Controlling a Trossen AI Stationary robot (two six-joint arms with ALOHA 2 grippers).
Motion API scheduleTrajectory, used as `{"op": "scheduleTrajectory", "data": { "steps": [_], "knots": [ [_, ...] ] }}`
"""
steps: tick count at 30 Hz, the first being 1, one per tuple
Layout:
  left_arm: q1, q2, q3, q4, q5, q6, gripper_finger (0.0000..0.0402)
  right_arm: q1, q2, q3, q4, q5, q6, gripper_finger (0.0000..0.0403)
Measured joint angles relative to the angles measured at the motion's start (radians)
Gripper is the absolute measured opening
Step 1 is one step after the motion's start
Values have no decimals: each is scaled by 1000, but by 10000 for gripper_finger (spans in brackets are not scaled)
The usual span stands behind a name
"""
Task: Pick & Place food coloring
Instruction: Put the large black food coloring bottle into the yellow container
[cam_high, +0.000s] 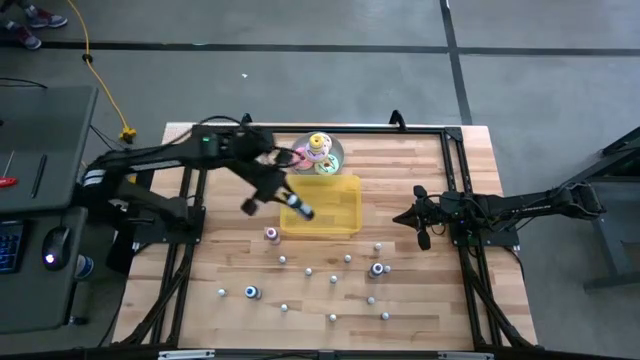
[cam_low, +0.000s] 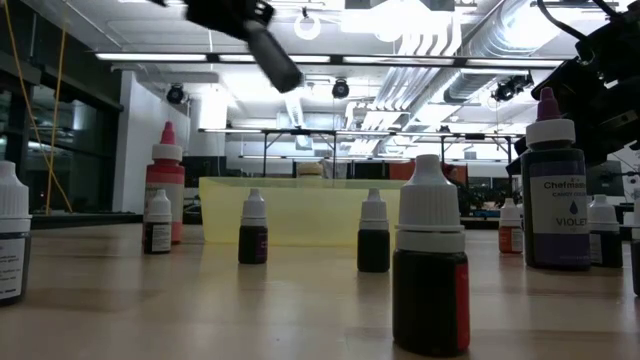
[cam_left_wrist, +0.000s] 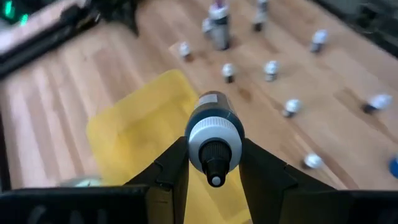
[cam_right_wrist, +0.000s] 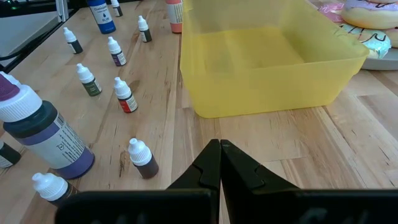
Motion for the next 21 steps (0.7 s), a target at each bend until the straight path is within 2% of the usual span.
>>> {"op": "scheduleTrajectory", "data": {
  "steps": [3, 8, 16, 21],
  "knots": [
    [-23, 124, 117, -36, -152, -126, 111, 0, 0, 0, 0, 0, 0, 0],
    [-36, 352, 381, -233, -385, -341, 111, 0, 0, 0, 0, 0, 0, 0],
    [-51, 671, 835, -492, -432, -423, 111, 0, 0, 0, 0, 0, 0, 0],
    [-53, 811, 1005, -555, -462, -450, 111, 0, 0, 0, -2, 0, 0, 0]
  ]
}}
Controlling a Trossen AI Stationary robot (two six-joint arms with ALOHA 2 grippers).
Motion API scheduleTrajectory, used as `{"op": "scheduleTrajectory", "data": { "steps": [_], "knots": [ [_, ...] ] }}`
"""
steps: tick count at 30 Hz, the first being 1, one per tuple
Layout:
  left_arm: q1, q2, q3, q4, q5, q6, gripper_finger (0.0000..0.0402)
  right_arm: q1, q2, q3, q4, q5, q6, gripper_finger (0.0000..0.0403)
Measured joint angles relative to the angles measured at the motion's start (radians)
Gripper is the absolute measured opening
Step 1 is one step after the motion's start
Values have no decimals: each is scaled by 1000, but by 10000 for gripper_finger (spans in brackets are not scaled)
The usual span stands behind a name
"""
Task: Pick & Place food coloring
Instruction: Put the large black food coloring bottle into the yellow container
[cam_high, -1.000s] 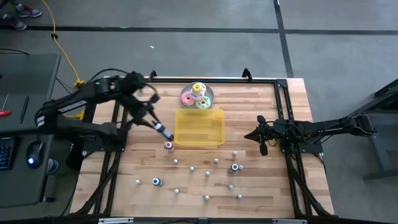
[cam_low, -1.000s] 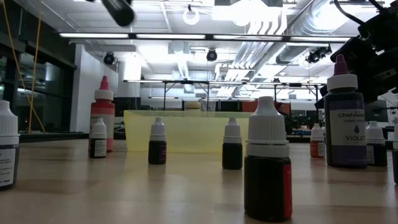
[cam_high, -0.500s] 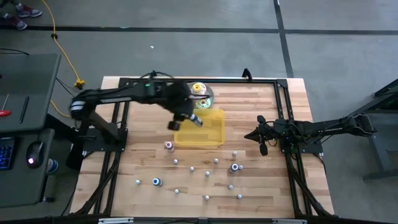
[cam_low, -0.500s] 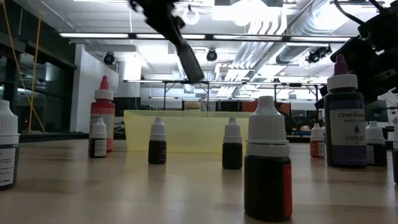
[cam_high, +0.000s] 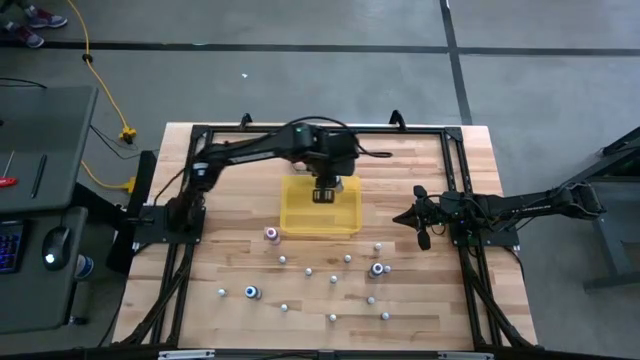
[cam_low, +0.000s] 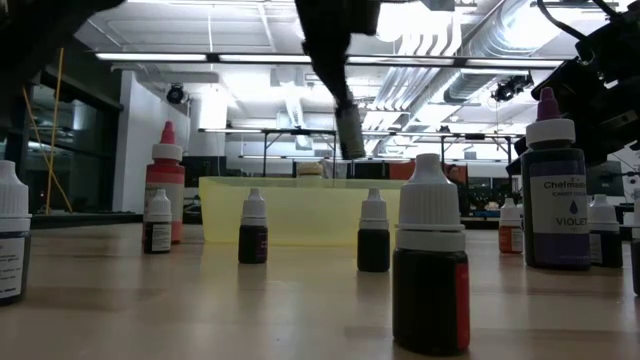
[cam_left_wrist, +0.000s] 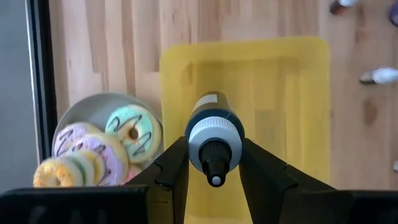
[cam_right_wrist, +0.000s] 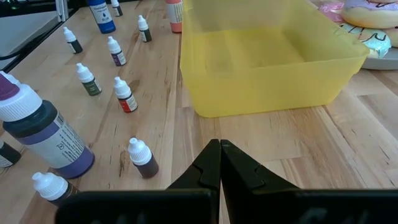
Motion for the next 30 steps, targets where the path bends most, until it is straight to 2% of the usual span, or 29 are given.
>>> {"op": "scheduleTrajectory", "data": {
  "steps": [10, 30],
  "knots": [
    [0, 126, 33, 51, -63, 5, 111, 0, 0, 0, 2, 0, 0, 0],
    [17, 223, 32, 153, -30, 53, 111, 0, 0, 0, 2, 0, 0, 0]
  ]
}}
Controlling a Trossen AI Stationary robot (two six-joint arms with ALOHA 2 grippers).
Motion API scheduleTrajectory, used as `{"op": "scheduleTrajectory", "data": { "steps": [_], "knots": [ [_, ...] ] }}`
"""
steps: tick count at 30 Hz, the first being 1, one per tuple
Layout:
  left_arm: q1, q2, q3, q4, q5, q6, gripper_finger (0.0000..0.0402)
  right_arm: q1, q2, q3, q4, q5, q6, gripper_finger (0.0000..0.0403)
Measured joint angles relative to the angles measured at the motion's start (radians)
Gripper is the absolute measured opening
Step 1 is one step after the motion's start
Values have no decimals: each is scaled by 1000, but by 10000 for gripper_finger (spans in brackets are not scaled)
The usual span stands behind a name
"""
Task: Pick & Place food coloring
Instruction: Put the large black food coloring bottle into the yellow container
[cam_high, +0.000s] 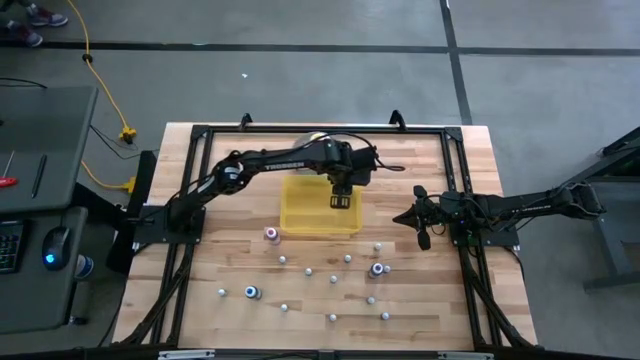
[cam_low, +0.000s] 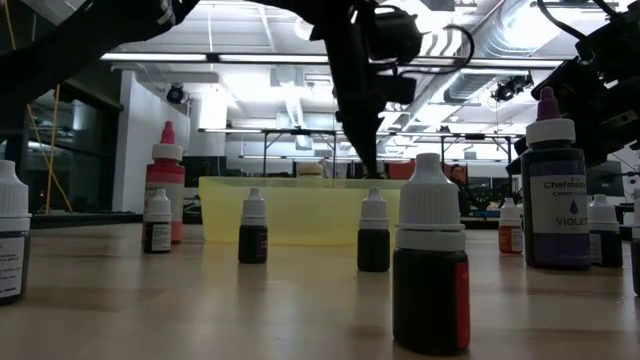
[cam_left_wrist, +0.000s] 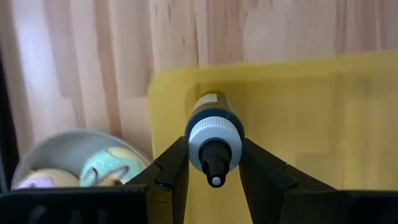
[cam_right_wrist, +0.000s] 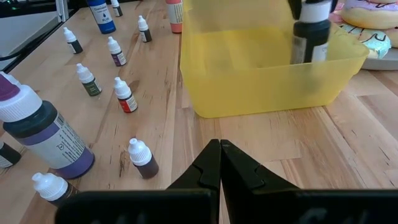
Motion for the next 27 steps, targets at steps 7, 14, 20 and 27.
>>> {"op": "scheduleTrajectory", "data": {
  "steps": [7, 14, 20, 27],
  "knots": [
    [7, 4, 1, 1, 2, 22, 111, 0, 0, 0, 0, 0, 0, 0],
    [7, 4, 1, 9, 7, 23, 111, 0, 0, 0, 0, 0, 0, 0],
    [14, 4, 1, 11, 24, 26, 111, 0, 0, 0, 0, 0, 0, 0],
    [27, 4, 1, 7, 18, 26, 111, 0, 0, 0, 0, 0, 0, 0]
  ]
}}
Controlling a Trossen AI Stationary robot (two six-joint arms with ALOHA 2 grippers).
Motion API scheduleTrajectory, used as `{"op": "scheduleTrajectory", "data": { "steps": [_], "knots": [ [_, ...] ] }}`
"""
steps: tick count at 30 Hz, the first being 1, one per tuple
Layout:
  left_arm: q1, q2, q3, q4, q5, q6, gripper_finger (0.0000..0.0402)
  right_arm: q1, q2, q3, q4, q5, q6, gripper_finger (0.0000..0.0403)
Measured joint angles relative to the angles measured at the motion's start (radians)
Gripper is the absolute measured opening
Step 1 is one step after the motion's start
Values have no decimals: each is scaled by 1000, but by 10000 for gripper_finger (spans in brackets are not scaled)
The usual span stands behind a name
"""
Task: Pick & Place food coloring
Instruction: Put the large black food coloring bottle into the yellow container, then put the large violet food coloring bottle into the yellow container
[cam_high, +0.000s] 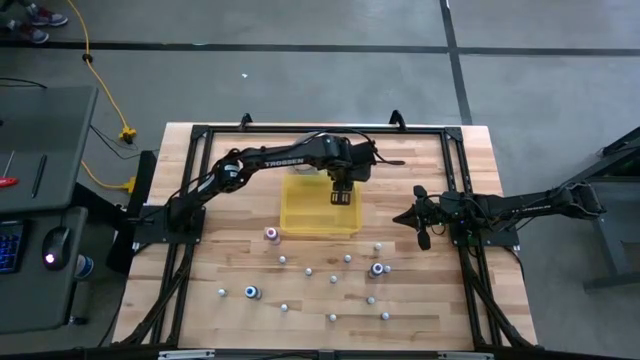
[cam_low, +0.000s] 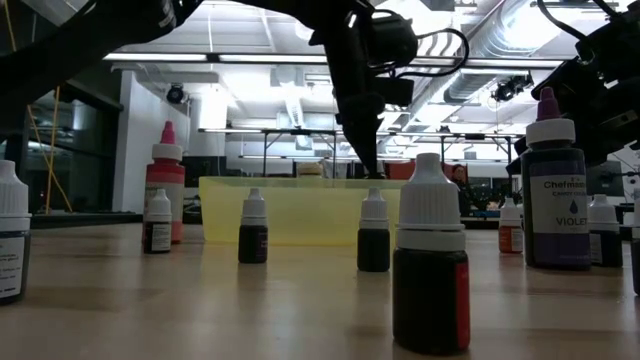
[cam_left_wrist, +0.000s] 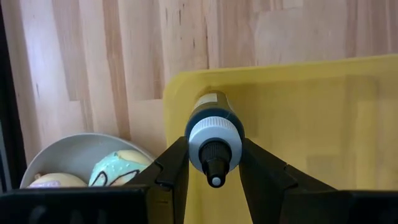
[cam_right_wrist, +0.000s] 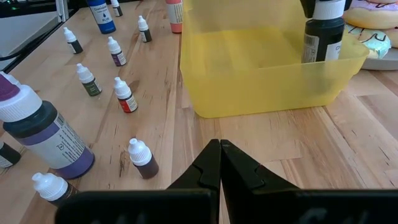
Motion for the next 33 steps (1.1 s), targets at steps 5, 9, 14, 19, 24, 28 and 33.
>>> {"op": "scheduleTrajectory", "data": {
  "steps": [5, 9, 14, 19, 24, 28, 33],
  "knots": [
    [6, 0, 0, -2, 1, 0, 111, 0, 0, 0, 0, 0, 0, 0],
    [6, 0, 0, -2, 1, -3, 111, 0, 0, 0, 0, 0, 0, 0],
    [6, 0, 0, 4, 8, -4, 115, 0, 0, 0, 0, 0, 0, 0],
    [6, 0, 0, 4, 15, -8, 144, 0, 0, 0, 0, 0, 0, 0],
    [6, 0, -1, 4, 16, -12, 166, 0, 0, 0, 0, 0, 0, 0],
    [6, 0, -1, 4, 16, -12, 173, 0, 0, 0, 0, 0, 0, 0],
    [6, 0, -1, 12, 0, -12, 174, 0, 0, 0, 0, 0, 0, 0]
  ]
}}
